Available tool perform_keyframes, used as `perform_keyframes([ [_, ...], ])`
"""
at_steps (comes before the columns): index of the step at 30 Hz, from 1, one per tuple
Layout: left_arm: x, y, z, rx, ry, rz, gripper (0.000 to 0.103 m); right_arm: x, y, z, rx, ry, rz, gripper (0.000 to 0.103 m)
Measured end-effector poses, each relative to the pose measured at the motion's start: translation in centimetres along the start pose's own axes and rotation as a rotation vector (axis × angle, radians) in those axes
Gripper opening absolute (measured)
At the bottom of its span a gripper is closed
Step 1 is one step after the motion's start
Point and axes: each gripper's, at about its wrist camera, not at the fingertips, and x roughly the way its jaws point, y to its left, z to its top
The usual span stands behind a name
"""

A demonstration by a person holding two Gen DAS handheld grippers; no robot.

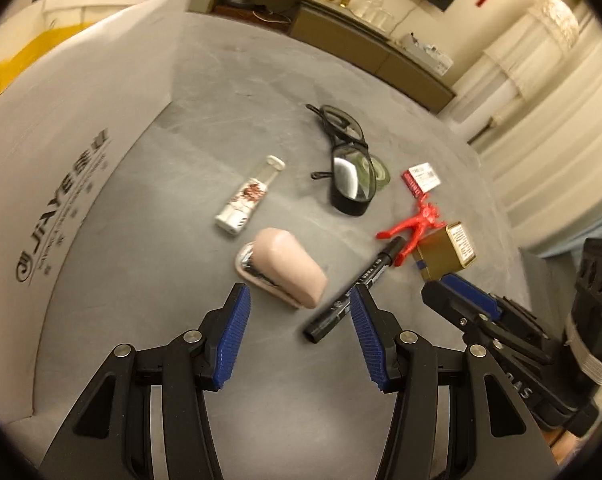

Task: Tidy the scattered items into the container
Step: 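Grasp the pink stapler with the left gripper while the right gripper moves to the black marker, then close the right gripper on the black marker and lift it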

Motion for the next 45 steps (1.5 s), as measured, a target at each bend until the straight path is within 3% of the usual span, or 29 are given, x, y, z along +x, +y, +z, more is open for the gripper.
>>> perform_keyframes([
  [3,2.2,0.2,0.3,0.019,0.057,0.065,0.055,0.3,-0.3,0.0,0.006,-0.006,0.048,0.038],
  [4,2.4,1.1,0.6,0.0,0.046,0.091,0.059,0.1,-0.3,0.0,0.003,-0.008,0.056,0.037],
  [8,0.8,4.5,1.6,-0.115,-0.008,0.128,0.057,-1.1,-1.0,0.2,0.014,-0.022,0.061,0.038],
  [12,0.7,3.2,1.4,-0.068,0.0,0.121,0.057,-2.5,-2.8,0.5,0.079,-0.047,0.028,0.045],
  [16,1.2,2.2,1.4,-0.036,-0.02,0.237,0.057,-2.8,-3.9,0.2,0.128,-0.045,0.018,0.049],
  [24,-0.6,5.9,0.8,-0.175,-0.13,0.23,0.057,-1.8,-3.6,-0.1,0.146,-0.017,0.075,0.049],
  [26,-0.1,6.3,1.4,-0.187,-0.126,0.216,0.057,-1.4,-3.0,-0.2,0.13,-0.009,0.084,0.049],
  [34,1.8,5.3,3.6,-0.103,-0.093,0.278,0.057,1.6,-0.9,-0.2,0.128,0.048,0.104,0.049],
  [35,2.1,5.4,3.8,-0.095,-0.083,0.287,0.055,2.0,-0.6,-0.1,0.132,0.053,0.103,0.049],
  [36,2.3,5.4,3.9,-0.087,-0.073,0.295,0.045,2.5,-0.2,0.1,0.137,0.057,0.103,0.049],
  [37,2.6,5.4,4.1,-0.079,-0.064,0.303,0.026,3.0,0.1,0.1,0.14,0.062,0.099,0.049],
  [41,1.9,5.7,3.0,-0.052,-0.056,0.246,0.026,4.9,1.5,0.0,0.137,0.074,0.05,0.049],
  [42,1.6,5.7,2.5,-0.047,-0.053,0.235,0.026,5.4,1.7,-0.1,0.137,0.08,0.036,0.046],
  [43,1.3,5.8,2.0,-0.043,-0.049,0.226,0.025,5.4,1.8,-0.2,0.127,0.073,0.021,0.035],
  [44,1.0,5.8,1.4,-0.038,-0.042,0.218,0.025,5.4,1.8,-0.2,0.121,0.085,0.013,0.035],
  [45,0.7,5.7,0.7,-0.034,-0.033,0.211,0.025,5.3,1.7,-0.3,0.114,0.098,0.005,0.024],
])
